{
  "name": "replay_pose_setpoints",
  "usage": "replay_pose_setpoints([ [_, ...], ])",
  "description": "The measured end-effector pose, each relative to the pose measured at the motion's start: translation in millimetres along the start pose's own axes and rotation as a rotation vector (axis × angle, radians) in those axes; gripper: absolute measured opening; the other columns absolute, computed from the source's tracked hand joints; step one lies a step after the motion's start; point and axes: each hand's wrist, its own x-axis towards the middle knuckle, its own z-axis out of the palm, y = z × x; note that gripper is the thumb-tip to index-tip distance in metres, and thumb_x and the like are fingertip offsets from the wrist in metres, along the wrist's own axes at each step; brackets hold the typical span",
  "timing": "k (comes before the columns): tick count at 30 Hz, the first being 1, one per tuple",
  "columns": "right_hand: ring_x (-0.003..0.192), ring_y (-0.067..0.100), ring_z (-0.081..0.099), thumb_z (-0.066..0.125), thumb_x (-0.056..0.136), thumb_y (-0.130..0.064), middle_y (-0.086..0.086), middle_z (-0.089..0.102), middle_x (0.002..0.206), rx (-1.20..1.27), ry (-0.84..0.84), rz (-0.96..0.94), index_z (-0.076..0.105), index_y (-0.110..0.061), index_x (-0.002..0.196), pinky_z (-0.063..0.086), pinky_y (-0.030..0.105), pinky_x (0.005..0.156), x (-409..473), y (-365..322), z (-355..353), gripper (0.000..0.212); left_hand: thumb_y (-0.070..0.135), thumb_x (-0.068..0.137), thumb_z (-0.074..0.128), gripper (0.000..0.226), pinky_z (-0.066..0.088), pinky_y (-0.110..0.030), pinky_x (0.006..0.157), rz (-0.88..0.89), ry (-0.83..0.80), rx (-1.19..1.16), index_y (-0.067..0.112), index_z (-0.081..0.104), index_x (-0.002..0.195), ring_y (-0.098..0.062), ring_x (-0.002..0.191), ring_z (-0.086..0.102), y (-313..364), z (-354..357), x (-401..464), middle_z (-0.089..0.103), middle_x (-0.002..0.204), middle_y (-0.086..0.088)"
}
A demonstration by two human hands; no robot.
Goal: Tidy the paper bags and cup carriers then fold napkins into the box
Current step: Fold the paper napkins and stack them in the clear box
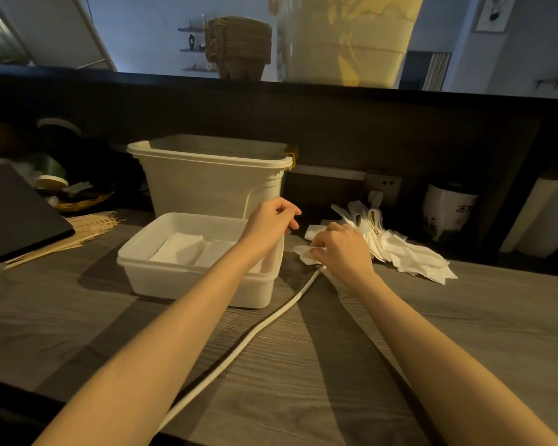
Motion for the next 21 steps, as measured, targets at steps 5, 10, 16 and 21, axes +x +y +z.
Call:
replay_pose_setpoints([
  [5, 0.091, 0.013, 0.048, 0.058, 0.09, -0.031, 0.0, 0.057, 0.102, 0.198, 0.104, 0.165, 0.068, -0.018, 0.107, 0.034, 0.024, 0.07, -3, 12, -25, 0.024, 0.018, 0.098, 0.043, 0.015, 0.047, -0.029, 0.085, 0.016, 0.04, -0.042, 0.017, 0.057, 0.102, -0.015, 0.096, 0.057, 9, 11, 0, 0.061, 0.094, 0.002],
  [10, 0.083, 0.009, 0.053, 0.057, 0.092, -0.032, -0.002, 0.055, 0.098, 0.649, 0.113, 0.374, 0.063, -0.013, 0.105, 0.046, 0.019, 0.059, -17, 30, -52, 0.023, 0.028, 0.097, 0.046, 0.032, 0.039, -0.023, 0.086, -0.051, 0.078, -0.202, 0.015, 0.048, 0.126, -0.011, 0.109, 0.05, 22, 40, -5, 0.053, 0.124, -0.002],
  [16, 0.088, 0.015, 0.056, 0.052, 0.095, -0.031, 0.006, 0.06, 0.099, 0.993, 0.021, 0.545, 0.063, -0.012, 0.102, 0.042, 0.018, 0.061, -38, 56, -57, 0.023, 0.042, 0.086, 0.059, 0.065, 0.041, -0.034, 0.101, -0.153, -0.126, -0.343, 0.02, 0.032, 0.141, -0.02, 0.125, 0.046, 20, 82, -17, 0.043, 0.141, -0.004],
  [21, 0.099, 0.024, 0.063, 0.055, 0.092, -0.037, 0.012, 0.064, 0.108, 1.172, -0.057, 0.563, 0.063, -0.013, 0.109, 0.056, 0.033, 0.081, -51, 72, -47, 0.03, 0.026, 0.074, 0.076, 0.081, 0.048, -0.035, 0.095, -0.063, -0.281, -0.246, 0.024, 0.03, 0.14, -0.019, 0.123, 0.042, 11, 103, -20, 0.039, 0.141, -0.007],
])
